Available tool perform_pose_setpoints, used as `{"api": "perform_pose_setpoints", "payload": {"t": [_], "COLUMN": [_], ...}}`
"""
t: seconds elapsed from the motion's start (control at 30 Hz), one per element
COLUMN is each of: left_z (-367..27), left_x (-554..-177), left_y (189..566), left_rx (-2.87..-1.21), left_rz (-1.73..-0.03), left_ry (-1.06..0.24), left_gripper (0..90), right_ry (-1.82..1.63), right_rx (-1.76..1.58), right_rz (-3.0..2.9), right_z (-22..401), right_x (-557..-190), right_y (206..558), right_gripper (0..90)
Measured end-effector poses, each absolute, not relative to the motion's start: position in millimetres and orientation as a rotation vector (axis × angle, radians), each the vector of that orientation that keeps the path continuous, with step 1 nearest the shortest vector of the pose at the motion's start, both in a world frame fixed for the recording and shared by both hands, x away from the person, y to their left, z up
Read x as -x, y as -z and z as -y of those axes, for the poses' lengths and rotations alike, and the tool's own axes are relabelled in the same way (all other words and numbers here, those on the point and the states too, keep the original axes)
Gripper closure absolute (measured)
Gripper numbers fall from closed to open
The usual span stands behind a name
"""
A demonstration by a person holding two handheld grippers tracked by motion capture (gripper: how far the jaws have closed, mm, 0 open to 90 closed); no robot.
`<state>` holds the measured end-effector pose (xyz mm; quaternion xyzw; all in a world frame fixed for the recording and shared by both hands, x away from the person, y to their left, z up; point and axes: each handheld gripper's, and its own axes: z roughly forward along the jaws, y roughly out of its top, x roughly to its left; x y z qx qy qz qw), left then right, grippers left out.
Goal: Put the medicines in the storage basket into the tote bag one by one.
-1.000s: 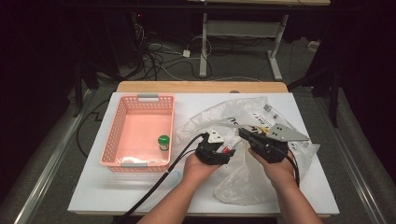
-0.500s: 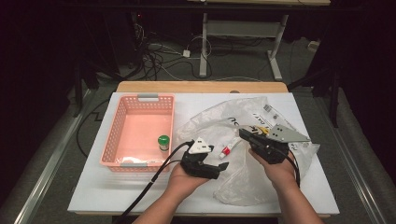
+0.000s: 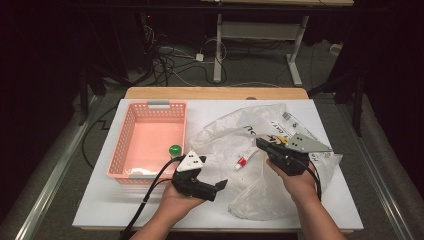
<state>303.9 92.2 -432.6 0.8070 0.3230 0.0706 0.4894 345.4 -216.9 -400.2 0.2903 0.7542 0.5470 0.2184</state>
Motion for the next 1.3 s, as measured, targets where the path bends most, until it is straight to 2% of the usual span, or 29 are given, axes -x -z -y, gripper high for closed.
{"api": "perform_pose_setpoints", "payload": {"t": [0.43, 1.3], "left_z": [-137.3, -212.6], "left_x": [-297.8, -304.7], "left_y": [424.4, 433.4], "left_rx": [-1.940, -1.872], "left_rz": [-0.853, -1.061], "left_ry": [-0.253, -0.337], "left_gripper": [0.0, 0.0], "right_ry": [-1.519, -1.509], "right_rx": [-0.807, -0.797], "right_rz": [-2.088, -2.104], "right_z": [215.6, 214.0], "right_x": [-345.1, -344.5], "right_y": [400.3, 402.2], "right_gripper": [90.0, 90.0]}}
